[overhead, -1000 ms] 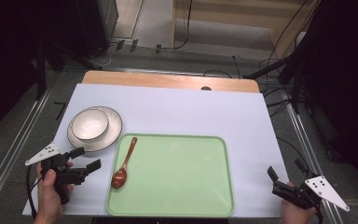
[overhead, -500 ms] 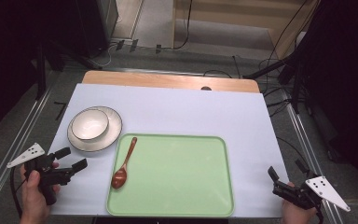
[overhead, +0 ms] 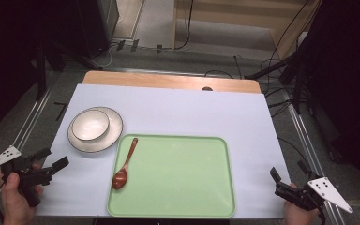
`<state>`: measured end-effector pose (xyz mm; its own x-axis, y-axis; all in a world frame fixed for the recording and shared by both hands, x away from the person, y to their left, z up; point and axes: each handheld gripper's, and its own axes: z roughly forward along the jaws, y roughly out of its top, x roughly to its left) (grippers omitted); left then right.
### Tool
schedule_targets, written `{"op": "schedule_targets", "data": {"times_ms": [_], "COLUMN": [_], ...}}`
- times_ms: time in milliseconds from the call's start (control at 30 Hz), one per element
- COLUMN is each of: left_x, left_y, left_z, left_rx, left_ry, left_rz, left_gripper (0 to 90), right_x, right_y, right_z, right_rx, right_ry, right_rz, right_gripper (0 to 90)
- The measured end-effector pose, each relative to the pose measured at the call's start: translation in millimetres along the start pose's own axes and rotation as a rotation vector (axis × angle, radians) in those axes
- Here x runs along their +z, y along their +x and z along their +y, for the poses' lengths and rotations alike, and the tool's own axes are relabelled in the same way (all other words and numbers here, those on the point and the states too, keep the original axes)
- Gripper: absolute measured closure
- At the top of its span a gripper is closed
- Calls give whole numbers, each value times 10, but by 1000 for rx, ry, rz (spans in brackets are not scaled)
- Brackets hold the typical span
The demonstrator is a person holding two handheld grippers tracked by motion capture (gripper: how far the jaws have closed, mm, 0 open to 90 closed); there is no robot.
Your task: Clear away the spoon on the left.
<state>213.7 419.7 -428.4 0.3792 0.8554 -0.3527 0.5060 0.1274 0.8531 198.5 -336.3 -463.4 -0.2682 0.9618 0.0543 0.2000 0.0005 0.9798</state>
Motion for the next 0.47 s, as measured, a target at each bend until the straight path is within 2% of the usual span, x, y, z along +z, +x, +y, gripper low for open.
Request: {"op": "schedule_targets", "data": {"times_ms": [300,467], "left_x": [30,99], "left_y": [24,-46], "left_z": [-13,7], "left_rx": [11,36], "left_ry": [16,29], "left_rz": [9,13], "left_gripper": [0,0], "right_x": [-10,-4], "right_y": [0,1], "right_z": [5,7], "right_rx": [-3,-2], "right_ry": [-4,-2], "right_rz": [0,1], "right_gripper": [0,1]}}
